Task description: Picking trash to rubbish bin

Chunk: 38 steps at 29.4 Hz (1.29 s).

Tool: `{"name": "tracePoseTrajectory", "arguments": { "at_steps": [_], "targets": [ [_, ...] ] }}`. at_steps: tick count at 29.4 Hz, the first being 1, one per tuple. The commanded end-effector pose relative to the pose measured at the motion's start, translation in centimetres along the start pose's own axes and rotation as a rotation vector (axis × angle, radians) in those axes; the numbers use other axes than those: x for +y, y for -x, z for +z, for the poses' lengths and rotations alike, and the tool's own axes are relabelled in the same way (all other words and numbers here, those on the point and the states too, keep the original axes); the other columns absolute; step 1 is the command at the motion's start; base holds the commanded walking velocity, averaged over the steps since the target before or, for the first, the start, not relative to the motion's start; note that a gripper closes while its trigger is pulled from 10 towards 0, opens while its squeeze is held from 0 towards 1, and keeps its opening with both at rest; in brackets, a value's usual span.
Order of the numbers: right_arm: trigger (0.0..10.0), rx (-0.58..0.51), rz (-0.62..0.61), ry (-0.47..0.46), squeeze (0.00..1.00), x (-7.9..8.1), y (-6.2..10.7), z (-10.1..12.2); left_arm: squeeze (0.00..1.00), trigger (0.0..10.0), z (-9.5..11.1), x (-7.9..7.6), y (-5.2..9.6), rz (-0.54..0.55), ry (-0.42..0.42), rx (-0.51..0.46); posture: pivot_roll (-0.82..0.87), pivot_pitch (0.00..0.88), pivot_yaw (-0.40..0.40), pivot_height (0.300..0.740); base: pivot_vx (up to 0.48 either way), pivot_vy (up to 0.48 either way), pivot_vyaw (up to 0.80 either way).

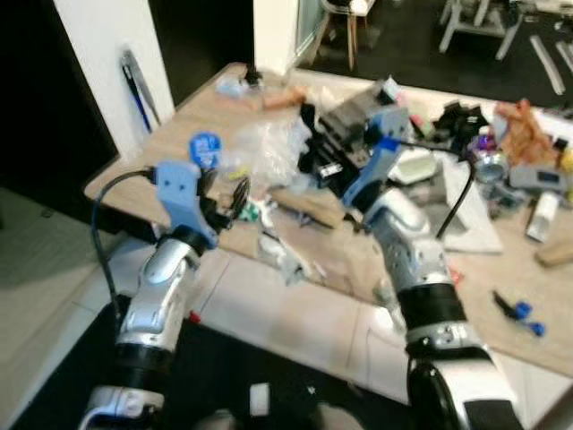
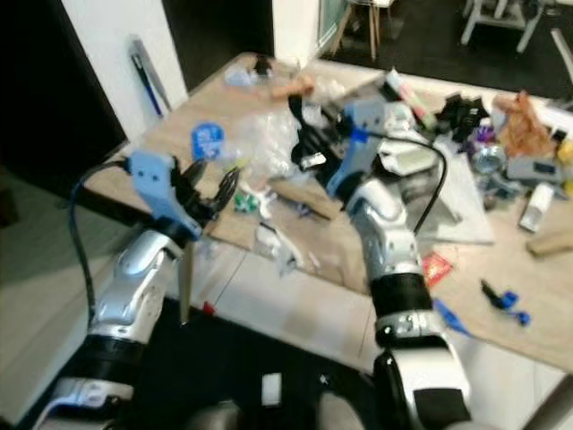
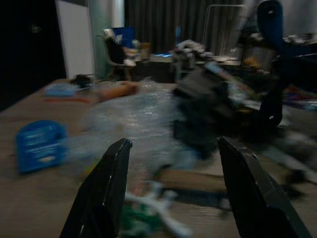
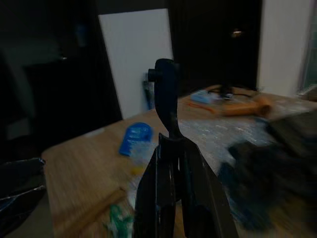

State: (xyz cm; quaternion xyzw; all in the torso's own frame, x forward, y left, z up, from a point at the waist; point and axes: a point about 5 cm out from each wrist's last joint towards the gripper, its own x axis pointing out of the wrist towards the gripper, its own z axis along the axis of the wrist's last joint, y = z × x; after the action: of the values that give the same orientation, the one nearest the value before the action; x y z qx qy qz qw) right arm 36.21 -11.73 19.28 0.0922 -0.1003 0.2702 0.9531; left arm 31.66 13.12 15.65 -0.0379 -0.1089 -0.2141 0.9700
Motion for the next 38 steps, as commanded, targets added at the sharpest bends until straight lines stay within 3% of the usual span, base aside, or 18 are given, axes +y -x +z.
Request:
{"name": "tracePoseTrajectory", "arguments": {
  "at_steps": [1,12,19,38],
  "targets": [
    [10.0,0.008,0.009,-0.003,0.0,0.19,-0.16,-0.29,0.0,10.0,-0.31,-0.06,0.09,-0.005,-0.005,0.01,-0.08,0.0,-0.035,0.74,-0.349,0.0,0.0],
    [10.0,0.008,0.013,0.0,0.0,0.16,-0.18,-0.42,0.0,10.0,-0.26,-0.23,0.09,-0.022,-0.012,-0.003,-0.08,0.0,-0.037,0.74,-0.349,0.0,0.0],
    [10.0,0.016,0.014,0.01,0.0,0.17,-0.18,-0.55,0.0,10.0,-0.21,-0.66,0.05,-0.079,0.004,-0.014,-0.08,0.0,-0.038,0.74,0.0,0.0,0.0],
    [10.0,0.023,0.044,0.03,0.0,0.43,-0.2,-0.75,0.0,10.0,-0.43,-0.7,0.09,-0.102,0.004,-0.003,-0.07,0.0,-0.036,0.74,0.0,0.0,0.73]
  ]
}}
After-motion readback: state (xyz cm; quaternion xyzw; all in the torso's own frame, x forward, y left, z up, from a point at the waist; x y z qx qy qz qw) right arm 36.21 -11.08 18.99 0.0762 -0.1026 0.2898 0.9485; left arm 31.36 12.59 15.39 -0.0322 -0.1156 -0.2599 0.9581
